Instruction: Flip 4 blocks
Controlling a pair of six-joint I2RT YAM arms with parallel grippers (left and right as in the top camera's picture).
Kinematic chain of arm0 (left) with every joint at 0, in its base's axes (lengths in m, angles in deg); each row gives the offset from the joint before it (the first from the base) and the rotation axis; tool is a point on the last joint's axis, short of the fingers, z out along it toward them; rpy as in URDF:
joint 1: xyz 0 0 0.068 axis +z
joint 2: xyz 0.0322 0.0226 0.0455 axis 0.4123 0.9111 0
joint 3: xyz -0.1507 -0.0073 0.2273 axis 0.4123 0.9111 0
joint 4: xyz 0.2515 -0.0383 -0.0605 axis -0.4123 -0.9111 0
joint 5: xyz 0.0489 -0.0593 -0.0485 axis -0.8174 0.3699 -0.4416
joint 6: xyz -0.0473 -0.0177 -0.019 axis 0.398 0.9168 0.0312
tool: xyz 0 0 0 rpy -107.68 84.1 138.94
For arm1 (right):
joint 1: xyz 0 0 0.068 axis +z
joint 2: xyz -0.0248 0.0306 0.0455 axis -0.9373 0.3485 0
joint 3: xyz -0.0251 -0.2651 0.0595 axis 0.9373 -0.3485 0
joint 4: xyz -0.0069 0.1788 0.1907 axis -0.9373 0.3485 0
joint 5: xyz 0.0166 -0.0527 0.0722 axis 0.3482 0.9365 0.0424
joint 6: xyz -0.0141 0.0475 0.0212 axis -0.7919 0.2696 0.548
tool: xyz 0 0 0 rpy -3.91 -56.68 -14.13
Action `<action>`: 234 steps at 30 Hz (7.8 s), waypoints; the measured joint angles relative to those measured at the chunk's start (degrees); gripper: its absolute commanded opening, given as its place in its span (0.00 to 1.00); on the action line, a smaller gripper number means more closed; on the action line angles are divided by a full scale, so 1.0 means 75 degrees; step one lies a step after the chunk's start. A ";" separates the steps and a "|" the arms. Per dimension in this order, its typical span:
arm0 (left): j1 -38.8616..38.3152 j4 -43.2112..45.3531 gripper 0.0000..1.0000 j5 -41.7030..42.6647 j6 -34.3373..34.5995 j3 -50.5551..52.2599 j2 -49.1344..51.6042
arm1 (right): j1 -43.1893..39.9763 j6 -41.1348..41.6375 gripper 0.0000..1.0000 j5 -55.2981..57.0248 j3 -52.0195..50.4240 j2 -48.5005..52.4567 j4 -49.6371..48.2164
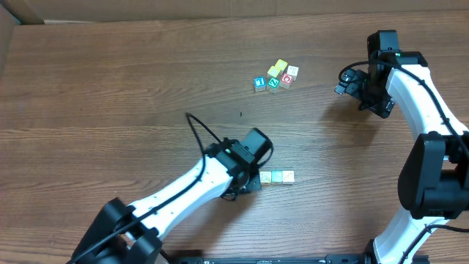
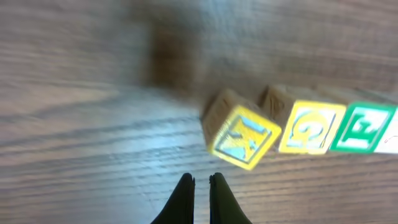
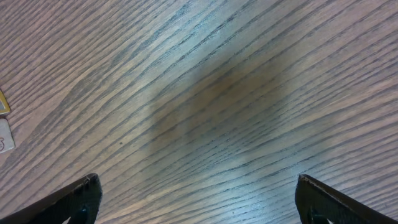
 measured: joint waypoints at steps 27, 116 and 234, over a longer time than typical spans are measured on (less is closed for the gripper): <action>0.0061 0.0195 0.04 0.0953 -0.1495 -0.0003 0.0513 | 0.0000 0.0006 1.00 0.0000 0.0000 0.0000 0.0003; 0.1096 0.0353 0.04 0.0437 -0.1317 -0.0035 0.0766 | 0.0000 0.0000 1.00 0.0000 0.0000 0.0000 0.0003; 0.2145 -0.1023 0.04 0.0472 -0.1708 -0.0638 0.1679 | 0.2200 0.1661 0.04 -0.1856 -0.7120 -0.3800 -0.3346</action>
